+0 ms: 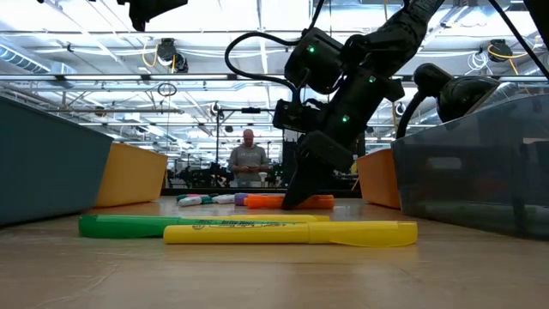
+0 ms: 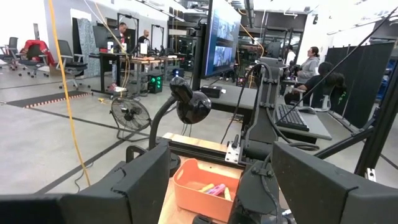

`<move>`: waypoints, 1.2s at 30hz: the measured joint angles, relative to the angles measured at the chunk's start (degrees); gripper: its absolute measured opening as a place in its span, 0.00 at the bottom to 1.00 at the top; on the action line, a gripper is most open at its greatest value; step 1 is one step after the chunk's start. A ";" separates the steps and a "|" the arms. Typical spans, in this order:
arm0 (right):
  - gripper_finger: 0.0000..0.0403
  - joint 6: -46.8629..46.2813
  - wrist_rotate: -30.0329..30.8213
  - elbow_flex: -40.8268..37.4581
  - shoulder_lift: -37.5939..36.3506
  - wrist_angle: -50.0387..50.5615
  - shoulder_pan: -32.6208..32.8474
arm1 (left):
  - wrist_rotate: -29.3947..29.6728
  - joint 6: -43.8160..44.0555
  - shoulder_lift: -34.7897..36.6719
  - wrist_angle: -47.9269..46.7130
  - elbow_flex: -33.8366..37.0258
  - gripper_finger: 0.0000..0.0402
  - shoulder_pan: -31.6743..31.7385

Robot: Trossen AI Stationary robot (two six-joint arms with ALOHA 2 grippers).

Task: Pick & Place Markers
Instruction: Put the orange highlighter into the orange bin

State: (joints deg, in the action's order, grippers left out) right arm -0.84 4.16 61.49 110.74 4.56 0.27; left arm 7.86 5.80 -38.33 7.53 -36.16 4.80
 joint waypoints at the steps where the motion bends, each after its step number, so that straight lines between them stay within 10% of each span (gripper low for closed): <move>1: 0.34 0.00 0.00 0.00 0.00 0.00 0.00 | 0.00 0.00 -0.02 0.00 0.00 0.70 0.00; 36: 0.17 1.62 -0.11 -0.07 0.09 0.04 0.02 | -0.01 0.00 -0.02 0.00 0.00 0.70 0.00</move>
State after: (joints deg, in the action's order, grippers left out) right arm 0.78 4.05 61.43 110.83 4.60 0.30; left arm 7.85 5.80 -38.35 7.53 -36.16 4.80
